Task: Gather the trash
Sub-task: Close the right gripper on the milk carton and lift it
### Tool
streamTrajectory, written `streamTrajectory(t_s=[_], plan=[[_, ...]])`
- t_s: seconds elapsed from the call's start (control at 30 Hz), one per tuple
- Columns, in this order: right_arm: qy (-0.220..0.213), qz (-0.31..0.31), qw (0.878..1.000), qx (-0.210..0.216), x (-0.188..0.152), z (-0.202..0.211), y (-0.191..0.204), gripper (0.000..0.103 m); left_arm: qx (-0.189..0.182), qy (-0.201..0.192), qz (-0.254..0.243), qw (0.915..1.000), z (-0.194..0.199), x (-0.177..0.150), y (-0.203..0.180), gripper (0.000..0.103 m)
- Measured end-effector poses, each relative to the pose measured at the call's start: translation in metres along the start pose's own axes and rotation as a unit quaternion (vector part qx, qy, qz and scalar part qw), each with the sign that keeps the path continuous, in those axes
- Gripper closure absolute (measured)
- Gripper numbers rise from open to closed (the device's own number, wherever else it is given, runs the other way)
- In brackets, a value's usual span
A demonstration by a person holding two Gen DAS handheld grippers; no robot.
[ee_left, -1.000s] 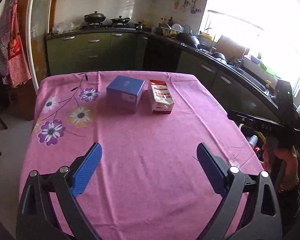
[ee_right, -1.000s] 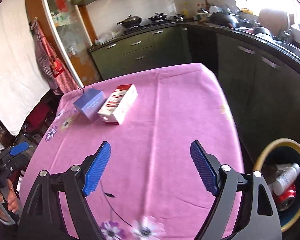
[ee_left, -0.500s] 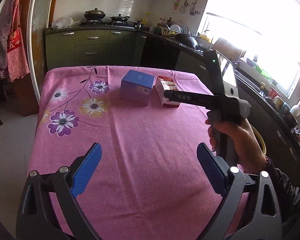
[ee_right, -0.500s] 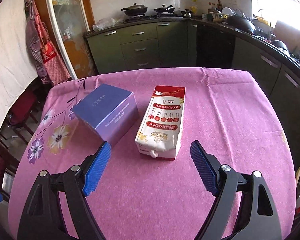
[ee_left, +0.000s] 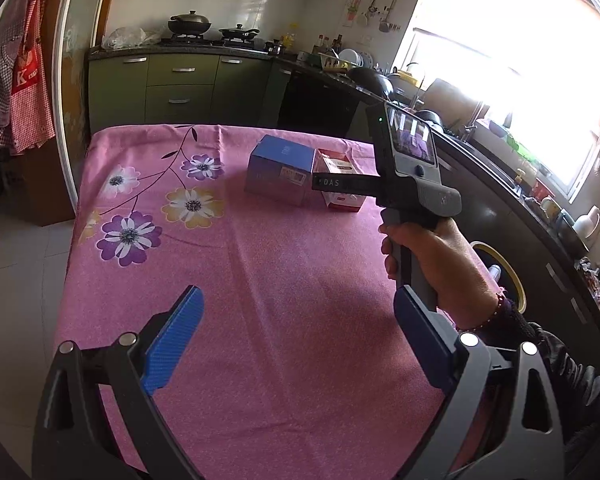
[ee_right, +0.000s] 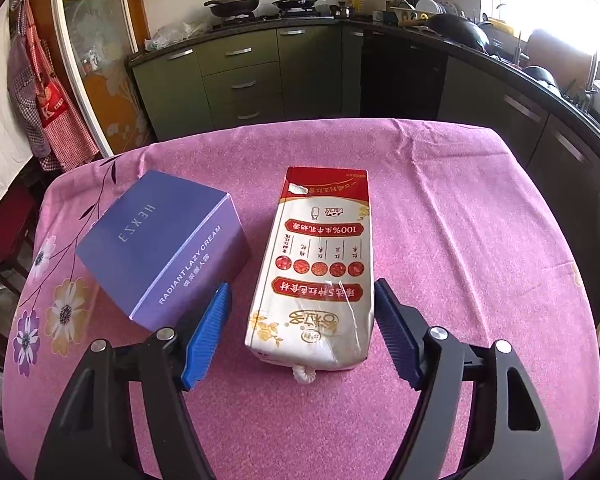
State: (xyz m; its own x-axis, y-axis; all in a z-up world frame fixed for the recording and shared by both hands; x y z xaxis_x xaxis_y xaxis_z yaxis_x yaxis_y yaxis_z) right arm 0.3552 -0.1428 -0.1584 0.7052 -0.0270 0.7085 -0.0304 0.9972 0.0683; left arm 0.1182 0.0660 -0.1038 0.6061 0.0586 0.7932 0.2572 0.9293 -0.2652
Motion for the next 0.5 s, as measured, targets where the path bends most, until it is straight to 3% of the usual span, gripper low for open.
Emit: streamTrajectory(t_s=[0.2,0.5], plan=[[0.007,-0.005,1.000,0.005,-0.005,-0.006,-0.002,0.048,-0.001,0.003,0.001,1.0000,-0.001,0.000,0.002,0.012],[0.021,-0.001,0.999,0.036,-0.018,0.012,-0.010,0.049,0.000,0.010,-0.002,0.9999,-0.002,-0.001,0.000,0.012]])
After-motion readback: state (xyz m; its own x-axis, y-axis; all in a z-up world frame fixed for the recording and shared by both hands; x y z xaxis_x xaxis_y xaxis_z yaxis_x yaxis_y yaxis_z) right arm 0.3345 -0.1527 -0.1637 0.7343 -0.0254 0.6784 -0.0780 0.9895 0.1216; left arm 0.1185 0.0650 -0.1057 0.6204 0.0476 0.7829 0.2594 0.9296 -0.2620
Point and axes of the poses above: each gripper's, at about its wrist camera, not at the fingertips, and z roughly against the way its jaws point, y to its left, x to its top, the point moved 2 cm from there along -z, roughly the way its jaws point, and after that the axes turned 6 degrees about -y, right-handed, at the moved point
